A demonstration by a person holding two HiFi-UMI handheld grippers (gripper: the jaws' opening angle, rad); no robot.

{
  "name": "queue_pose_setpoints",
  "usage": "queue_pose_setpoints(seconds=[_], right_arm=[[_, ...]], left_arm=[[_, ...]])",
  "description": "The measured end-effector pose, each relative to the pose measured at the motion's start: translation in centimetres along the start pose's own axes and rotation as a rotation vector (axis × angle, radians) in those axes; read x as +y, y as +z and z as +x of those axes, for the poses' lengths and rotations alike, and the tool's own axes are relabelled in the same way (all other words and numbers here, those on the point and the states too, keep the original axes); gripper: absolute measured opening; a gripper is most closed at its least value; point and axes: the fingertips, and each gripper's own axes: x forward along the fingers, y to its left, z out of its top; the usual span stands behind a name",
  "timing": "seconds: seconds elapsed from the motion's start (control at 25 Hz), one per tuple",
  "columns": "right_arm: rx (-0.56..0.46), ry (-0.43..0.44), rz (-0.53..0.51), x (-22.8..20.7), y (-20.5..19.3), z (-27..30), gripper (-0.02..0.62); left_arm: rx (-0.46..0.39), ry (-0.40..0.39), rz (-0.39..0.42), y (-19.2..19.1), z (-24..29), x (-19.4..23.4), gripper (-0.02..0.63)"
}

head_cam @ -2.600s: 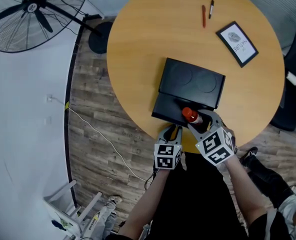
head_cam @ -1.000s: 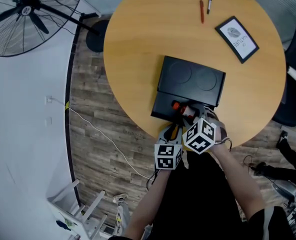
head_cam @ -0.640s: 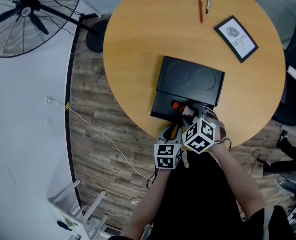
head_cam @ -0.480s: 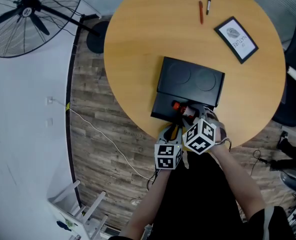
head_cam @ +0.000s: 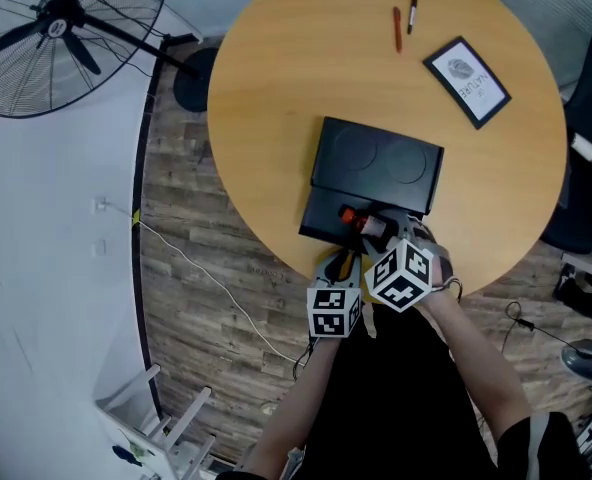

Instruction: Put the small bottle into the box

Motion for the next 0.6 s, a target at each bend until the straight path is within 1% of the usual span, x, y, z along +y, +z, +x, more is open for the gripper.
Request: queue_pose_setpoints(seconds=[0.36,0.6], right_arm=[[-0.057,-0.011,0.032,-0.4,0.6,-2.5,0.193],[-0.101,-0.031,0.074,-1.0,0.7,-4.8,0.183]], left_arm=[[0.017,0.013,0.021,-0.1,0.1,0.1,0.066],[0.024,0.010,0.033,-0.2,0.1,0.1,0.066]])
